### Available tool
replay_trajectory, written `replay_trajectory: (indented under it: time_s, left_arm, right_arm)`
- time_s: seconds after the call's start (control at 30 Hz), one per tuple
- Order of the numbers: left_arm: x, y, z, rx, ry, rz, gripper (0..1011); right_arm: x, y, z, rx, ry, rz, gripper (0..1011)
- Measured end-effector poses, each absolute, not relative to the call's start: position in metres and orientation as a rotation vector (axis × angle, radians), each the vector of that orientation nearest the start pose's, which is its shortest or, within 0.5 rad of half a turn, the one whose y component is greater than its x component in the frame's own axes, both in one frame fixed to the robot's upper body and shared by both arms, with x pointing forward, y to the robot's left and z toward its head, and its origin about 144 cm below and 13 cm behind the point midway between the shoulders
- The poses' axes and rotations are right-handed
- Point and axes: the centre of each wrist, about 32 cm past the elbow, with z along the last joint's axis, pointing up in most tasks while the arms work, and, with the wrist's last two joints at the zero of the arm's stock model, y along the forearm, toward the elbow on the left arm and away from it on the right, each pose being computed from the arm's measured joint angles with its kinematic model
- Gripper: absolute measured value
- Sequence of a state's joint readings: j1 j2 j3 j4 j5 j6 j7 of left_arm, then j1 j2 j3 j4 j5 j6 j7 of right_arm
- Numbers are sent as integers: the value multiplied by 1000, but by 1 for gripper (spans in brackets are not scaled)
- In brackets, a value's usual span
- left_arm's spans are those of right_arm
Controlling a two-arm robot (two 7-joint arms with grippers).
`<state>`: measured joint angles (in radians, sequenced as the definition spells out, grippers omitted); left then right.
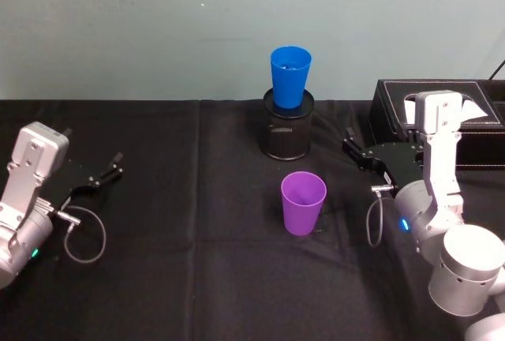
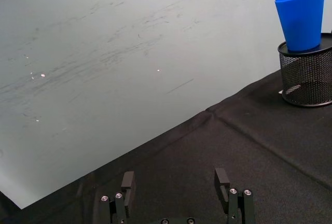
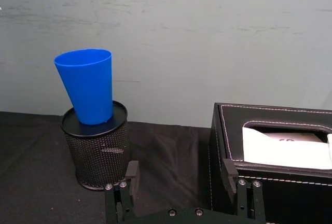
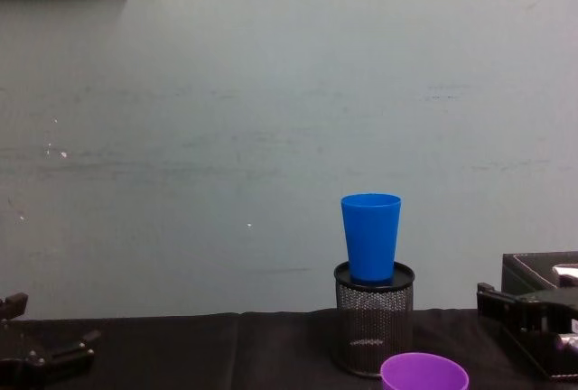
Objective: Pick up one cup with a gripper and tap it against the other cup.
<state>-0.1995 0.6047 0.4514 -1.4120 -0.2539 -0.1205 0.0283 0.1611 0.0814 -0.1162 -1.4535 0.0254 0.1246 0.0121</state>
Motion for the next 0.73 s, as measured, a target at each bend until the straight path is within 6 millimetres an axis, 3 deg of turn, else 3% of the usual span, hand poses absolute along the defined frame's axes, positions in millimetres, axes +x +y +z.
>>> replay_trajectory:
  time_s: [0.73]
  left_arm:
    - [489, 310, 1140, 304, -285, 1248, 1000]
  right_arm:
    - [503, -217, 1160, -129, 8, -1456, 1003]
